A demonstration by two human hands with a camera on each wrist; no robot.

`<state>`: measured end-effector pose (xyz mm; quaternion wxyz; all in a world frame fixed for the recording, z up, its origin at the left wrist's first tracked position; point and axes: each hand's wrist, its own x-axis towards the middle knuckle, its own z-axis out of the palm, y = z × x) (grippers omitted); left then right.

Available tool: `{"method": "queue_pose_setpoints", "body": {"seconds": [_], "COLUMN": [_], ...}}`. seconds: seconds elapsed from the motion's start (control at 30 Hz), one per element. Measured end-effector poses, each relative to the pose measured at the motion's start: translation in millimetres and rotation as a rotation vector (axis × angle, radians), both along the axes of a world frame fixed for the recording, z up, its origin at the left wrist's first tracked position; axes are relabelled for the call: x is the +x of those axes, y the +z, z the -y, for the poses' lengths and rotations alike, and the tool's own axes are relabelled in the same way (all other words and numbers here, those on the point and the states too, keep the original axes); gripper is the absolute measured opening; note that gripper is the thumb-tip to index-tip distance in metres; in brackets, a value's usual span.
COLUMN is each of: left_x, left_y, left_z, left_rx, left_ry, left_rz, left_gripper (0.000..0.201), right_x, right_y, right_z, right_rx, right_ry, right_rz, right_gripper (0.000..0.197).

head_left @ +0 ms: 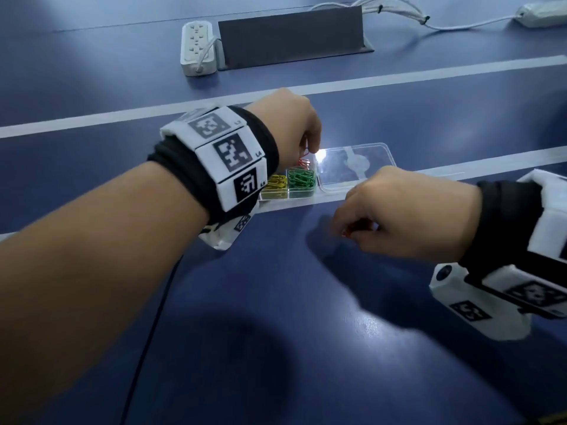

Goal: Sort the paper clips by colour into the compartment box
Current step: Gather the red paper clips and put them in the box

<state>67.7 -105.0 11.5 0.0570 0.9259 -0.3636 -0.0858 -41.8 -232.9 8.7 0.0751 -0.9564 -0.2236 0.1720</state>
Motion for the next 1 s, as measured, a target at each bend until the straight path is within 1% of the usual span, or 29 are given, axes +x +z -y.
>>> {"method": "queue_pose_setpoints", "body": {"seconds": [0.07, 0.17, 0.27, 0.33, 0.43, 0.5, 0.67, 0.83, 0.9, 0.97, 1.0], "left_x": [0, 0, 1, 3, 4, 4, 1, 0, 3, 6, 7], "left_y": [0, -2, -2, -2, -4, -5, -13, -20, -20, -19, -19], "left_z": [-1, -5, -16, -27, -48, -62, -81, -86, -87, -87, -86], "left_rx": [-0.027, -0.140, -0.315, -0.366, -0.296, -0.229, -0.052, 0.005, 0.003, 0.004, 0.009], "left_ry": [0.003, 0.027, 0.066, 0.092, 0.143, 0.188, 0.241, 0.298, 0.310, 0.315, 0.315], "left_rz": [-0.022, -0.051, -0.095, -0.094, -0.105, -0.116, -0.192, -0.296, -0.306, -0.301, -0.295], "left_gripper": [0.037, 0.044, 0.041, 0.039, 0.034, 0.032, 0.055, 0.097, 0.104, 0.104, 0.102], "right_x": [1, 5, 14, 25, 46, 60, 88, 97, 98, 102, 105], "right_y": [0, 5, 12, 15, 16, 15, 12, 6, 5, 2, 0], "right_z": [2, 2, -1, -3, -7, -11, -27, -38, -40, -43, -45], "right_rx": [-0.006, -0.015, 0.003, 0.048, 0.109, 0.123, 0.119, 0.073, 0.045, 0.015, 0.001], "right_ry": [-0.020, -0.069, -0.124, -0.184, -0.269, -0.327, -0.407, -0.405, -0.391, -0.360, -0.340], "right_rz": [-0.014, 0.002, 0.062, 0.112, 0.181, 0.194, 0.119, 0.082, 0.117, 0.168, 0.184], "right_gripper": [0.027, 0.027, 0.028, 0.028, 0.029, 0.029, 0.024, 0.026, 0.028, 0.027, 0.023]}}
